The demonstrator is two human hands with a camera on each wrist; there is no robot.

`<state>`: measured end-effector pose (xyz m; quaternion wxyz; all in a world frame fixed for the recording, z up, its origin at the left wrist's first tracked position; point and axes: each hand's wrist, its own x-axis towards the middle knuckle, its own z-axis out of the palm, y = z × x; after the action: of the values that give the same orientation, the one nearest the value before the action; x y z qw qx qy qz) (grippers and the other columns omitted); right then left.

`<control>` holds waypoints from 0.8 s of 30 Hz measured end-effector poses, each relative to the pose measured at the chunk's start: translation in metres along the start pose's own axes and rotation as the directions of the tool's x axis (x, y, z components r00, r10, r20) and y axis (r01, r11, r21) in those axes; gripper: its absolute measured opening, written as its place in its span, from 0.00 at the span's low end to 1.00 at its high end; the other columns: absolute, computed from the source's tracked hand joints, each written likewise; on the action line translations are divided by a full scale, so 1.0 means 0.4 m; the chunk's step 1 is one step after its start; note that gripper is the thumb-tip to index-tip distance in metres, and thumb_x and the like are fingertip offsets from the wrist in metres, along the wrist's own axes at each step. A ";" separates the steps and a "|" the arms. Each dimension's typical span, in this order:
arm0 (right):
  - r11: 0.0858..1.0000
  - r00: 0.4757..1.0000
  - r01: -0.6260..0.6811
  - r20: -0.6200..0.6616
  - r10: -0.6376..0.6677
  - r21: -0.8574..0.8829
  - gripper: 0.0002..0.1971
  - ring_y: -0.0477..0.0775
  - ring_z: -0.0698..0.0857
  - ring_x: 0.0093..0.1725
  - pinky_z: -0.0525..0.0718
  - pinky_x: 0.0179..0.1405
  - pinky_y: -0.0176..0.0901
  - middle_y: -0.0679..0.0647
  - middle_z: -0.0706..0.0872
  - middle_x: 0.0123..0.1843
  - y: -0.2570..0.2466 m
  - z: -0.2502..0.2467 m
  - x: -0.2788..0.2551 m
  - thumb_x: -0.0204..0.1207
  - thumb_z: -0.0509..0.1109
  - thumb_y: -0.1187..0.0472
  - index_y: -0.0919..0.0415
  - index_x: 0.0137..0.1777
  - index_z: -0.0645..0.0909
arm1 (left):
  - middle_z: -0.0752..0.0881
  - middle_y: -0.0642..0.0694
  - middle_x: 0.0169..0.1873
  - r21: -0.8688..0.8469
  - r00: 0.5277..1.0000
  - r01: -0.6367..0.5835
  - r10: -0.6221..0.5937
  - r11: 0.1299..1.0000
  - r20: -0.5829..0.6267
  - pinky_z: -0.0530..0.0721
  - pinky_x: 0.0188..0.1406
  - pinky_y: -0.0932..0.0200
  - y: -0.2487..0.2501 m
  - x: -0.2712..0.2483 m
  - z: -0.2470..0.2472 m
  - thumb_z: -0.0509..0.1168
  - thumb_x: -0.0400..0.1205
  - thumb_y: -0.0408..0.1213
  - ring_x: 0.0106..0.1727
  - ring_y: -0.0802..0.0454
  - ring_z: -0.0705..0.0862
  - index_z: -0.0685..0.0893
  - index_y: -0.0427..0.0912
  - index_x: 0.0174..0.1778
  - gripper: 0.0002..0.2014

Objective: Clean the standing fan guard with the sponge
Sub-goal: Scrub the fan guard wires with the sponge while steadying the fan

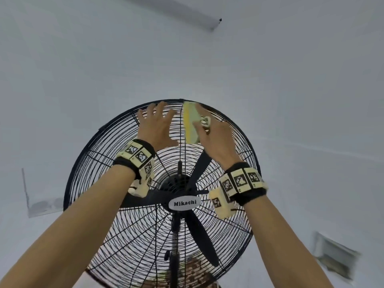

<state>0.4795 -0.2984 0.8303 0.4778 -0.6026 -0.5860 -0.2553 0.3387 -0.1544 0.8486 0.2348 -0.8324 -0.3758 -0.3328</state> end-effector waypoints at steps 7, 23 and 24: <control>0.902 0.951 -0.309 -0.100 0.293 -0.301 0.21 0.53 0.85 0.49 0.77 0.40 0.32 0.56 0.89 0.56 0.041 -0.030 0.016 0.91 0.59 0.61 0.59 0.84 0.71 | 0.60 0.40 0.87 -0.006 1.000 0.015 -0.015 1.000 0.018 0.61 0.80 0.18 0.014 0.002 -0.008 0.83 0.65 0.64 0.86 0.29 0.59 0.66 0.53 0.84 0.53; 0.987 0.995 -0.026 -0.089 0.040 0.156 0.24 0.56 0.92 0.53 0.91 0.58 0.40 0.55 0.93 0.61 -0.039 -0.026 0.094 0.88 0.67 0.53 0.53 0.83 0.76 | 0.59 0.40 0.86 -0.047 0.999 0.031 -0.032 0.998 -0.007 0.58 0.81 0.18 0.013 -0.020 -0.009 0.84 0.63 0.61 0.86 0.31 0.58 0.66 0.48 0.82 0.54; 0.989 0.994 -0.070 -0.072 0.079 0.130 0.24 0.57 0.92 0.54 0.92 0.57 0.49 0.55 0.92 0.62 -0.028 -0.020 0.113 0.86 0.67 0.53 0.54 0.82 0.77 | 0.59 0.40 0.87 -0.045 0.999 0.033 -0.033 0.998 -0.004 0.58 0.82 0.18 0.011 -0.021 -0.009 0.84 0.64 0.61 0.86 0.31 0.58 0.66 0.48 0.83 0.54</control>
<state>0.4792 -0.2861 0.8758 0.5468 -0.5820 -0.5593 -0.2223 0.3367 -0.1632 0.8443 0.2113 -0.8305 -0.3811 -0.3470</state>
